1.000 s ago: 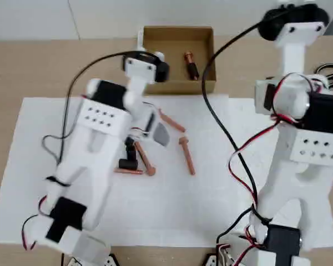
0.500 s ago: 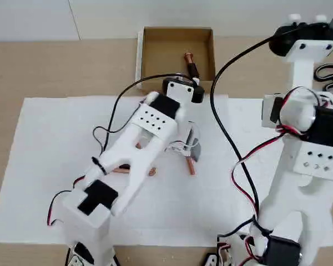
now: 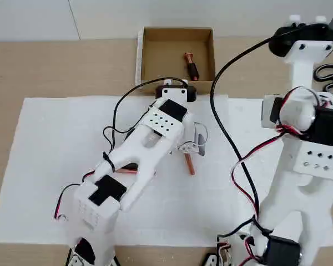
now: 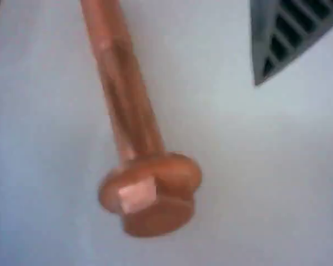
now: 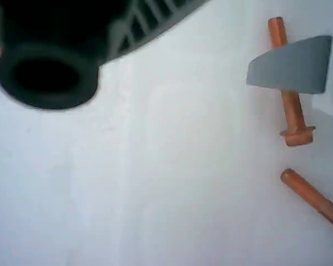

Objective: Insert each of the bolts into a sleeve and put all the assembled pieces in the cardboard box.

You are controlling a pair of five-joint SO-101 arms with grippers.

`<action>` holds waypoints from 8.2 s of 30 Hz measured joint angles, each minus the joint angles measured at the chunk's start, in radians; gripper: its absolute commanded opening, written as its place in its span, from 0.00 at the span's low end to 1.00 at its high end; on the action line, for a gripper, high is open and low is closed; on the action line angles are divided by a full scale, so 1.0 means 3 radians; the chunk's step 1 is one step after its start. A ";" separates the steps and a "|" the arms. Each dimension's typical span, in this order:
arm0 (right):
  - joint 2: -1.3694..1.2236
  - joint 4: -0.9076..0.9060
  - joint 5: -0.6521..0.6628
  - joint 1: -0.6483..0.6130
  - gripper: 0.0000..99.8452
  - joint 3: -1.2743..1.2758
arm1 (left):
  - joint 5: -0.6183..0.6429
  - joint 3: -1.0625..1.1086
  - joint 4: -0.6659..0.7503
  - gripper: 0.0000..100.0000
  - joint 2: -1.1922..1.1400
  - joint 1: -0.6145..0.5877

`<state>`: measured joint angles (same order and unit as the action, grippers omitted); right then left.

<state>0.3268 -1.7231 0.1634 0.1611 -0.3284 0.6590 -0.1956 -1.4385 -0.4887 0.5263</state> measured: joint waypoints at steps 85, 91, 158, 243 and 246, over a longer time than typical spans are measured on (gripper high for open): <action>0.0000 0.0128 0.0000 0.0000 0.00 0.0404 | -0.0046 0.0000 0.0322 0.01 -0.0159 0.0010; 0.0000 0.0128 0.0000 0.0000 0.00 0.0404 | -0.0102 -0.0020 0.0322 0.01 -0.0159 0.0010; 0.4859 0.3810 -0.0777 -0.1478 0.00 0.6301 | -0.1105 -0.4158 -0.0992 0.01 0.1043 -0.0501; 0.4859 0.3555 -0.0777 -0.2102 0.00 0.6327 | -0.0675 0.3519 0.3514 0.01 0.4061 0.0087; 0.4859 0.3555 -0.0777 -0.2097 0.00 0.6347 | -0.0675 0.3555 0.3585 0.01 0.4061 0.0087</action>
<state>1.7845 -0.6567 -0.0698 -0.4680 1.5758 0.4565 0.8707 -0.3629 0.7296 0.5524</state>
